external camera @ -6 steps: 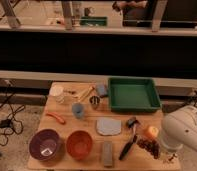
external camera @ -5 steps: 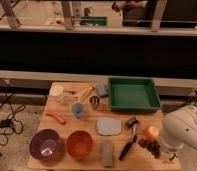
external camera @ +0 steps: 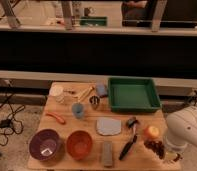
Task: Place grapes in table surface
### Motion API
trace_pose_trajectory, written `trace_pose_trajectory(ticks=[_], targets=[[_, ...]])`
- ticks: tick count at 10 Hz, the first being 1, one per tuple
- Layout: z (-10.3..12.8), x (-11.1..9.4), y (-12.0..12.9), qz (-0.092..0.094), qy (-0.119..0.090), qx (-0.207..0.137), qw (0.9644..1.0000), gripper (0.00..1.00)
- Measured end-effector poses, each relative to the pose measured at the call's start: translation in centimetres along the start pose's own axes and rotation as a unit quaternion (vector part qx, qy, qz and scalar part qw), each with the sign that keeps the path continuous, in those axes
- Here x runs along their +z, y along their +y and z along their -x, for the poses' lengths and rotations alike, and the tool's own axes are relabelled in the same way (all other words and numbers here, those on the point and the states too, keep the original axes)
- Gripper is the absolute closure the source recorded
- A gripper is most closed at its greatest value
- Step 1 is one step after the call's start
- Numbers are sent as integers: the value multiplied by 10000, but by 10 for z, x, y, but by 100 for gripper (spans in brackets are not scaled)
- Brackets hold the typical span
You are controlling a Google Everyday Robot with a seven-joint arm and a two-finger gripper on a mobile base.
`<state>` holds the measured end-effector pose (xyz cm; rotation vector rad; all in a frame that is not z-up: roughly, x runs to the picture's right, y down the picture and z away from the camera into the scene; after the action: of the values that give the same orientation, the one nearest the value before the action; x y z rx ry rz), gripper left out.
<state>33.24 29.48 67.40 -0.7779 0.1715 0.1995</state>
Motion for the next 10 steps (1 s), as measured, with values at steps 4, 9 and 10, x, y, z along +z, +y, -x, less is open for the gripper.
trace_pose_trajectory(ticks=[4, 9, 10], targets=[[17, 30, 6, 200, 315, -137, 9992, 100], [24, 57, 2, 435, 618, -170, 9970, 100], [24, 60, -1, 449, 648, -174, 9967, 100]])
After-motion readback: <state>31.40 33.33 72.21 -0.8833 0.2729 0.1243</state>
